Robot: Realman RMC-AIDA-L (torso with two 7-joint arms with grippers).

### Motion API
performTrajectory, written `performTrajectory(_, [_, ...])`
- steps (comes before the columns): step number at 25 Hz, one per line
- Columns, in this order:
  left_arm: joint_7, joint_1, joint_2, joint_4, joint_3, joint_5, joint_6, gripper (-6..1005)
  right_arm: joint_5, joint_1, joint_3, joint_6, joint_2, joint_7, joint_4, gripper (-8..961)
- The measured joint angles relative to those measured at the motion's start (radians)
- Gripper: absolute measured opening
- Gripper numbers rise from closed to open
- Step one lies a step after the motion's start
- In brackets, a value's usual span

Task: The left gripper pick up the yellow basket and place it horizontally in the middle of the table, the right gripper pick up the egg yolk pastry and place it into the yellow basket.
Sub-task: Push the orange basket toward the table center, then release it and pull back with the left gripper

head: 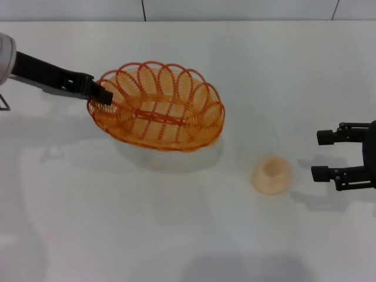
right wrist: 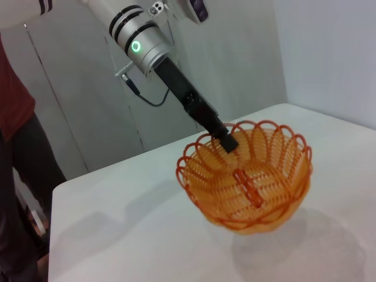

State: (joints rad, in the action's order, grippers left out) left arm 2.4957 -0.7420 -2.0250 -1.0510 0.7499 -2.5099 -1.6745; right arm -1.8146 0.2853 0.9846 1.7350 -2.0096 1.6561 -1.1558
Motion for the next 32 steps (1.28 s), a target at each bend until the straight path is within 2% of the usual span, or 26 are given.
performTrajectory(3, [0.029, 0.001, 0.0, 0.019, 0.023, 0.0, 0.007, 90, 0.0, 0.0, 0.001, 0.001, 0.0, 0.0, 0.001, 767])
performTrajectory(15, [0.042, -0.005, -0.003, 0.19, 0.025, 0.001, 0.109, 90, 0.0, 0.002, 0.004, 0.003, 0.0, -0.003, 0.018, 766])
performTrajectory(32, [0.025, -0.018, -0.016, 0.289, 0.032, 0.011, 0.199, 90, 0.0, 0.014, 0.007, 0.007, 0.0, -0.016, 0.043, 765])
